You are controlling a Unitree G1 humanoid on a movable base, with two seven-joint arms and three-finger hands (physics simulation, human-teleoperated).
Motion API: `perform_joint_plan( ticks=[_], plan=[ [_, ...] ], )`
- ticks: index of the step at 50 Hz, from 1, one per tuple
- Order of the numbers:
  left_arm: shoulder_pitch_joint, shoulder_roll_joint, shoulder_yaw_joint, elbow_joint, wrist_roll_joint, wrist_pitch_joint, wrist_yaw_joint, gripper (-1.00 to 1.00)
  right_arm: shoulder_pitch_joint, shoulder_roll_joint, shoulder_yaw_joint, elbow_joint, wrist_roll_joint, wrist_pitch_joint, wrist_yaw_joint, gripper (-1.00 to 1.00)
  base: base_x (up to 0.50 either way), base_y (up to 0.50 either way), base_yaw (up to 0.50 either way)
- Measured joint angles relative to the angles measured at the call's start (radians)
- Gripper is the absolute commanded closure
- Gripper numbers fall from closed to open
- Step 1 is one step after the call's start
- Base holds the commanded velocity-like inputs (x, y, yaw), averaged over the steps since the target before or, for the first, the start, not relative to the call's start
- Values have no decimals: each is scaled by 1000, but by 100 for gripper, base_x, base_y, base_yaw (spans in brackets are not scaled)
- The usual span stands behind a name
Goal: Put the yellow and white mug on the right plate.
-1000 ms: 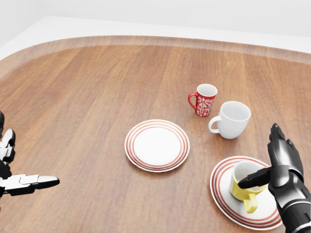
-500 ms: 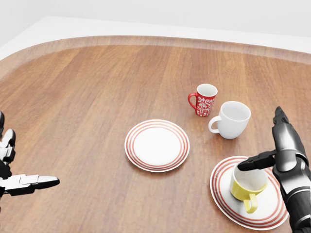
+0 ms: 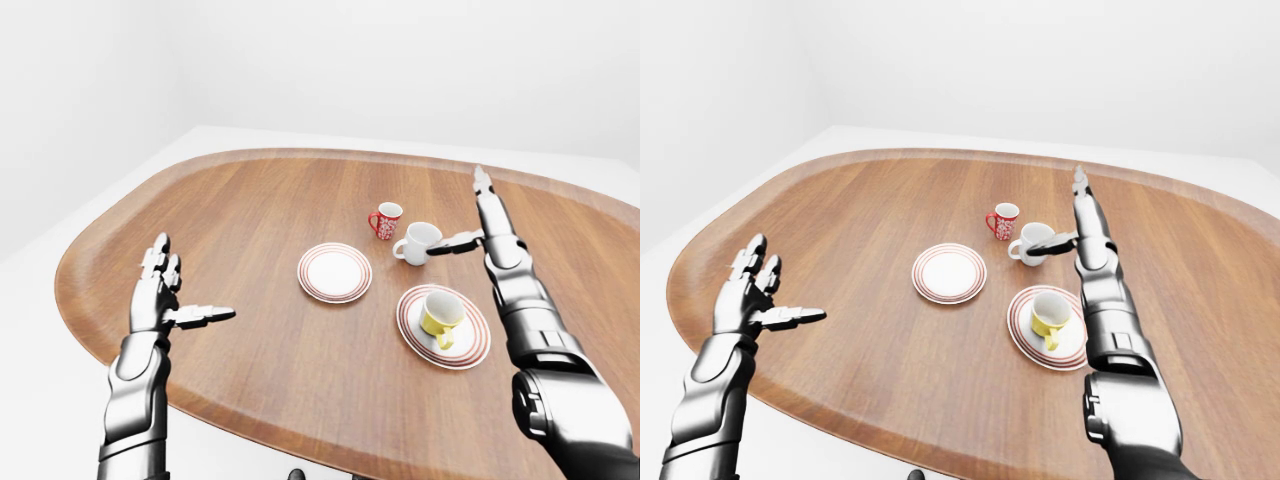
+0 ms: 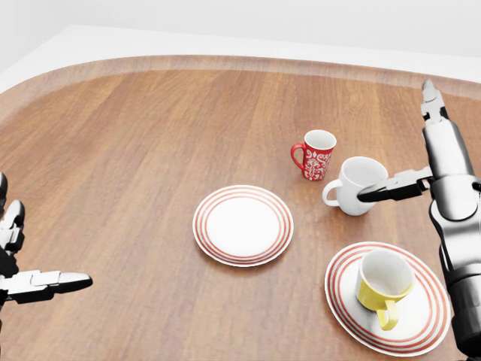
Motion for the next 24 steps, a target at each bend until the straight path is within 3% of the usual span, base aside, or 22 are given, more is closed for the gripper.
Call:
perform_joint_plan(
  ticks=[9,15,24],
  plan=[
    [2,0,1,-5,0,0,-1,-100,49,17,-27,-317,25,78,83,-100,0,0,0],
    [2,-1,2,-8,-1,0,-1,-100,71,28,-42,-513,43,163,135,-100,0,0,0],
    [2,-1,2,-10,0,0,-1,-100,87,36,-58,-779,65,169,206,-100,0,0,0]
  ],
)
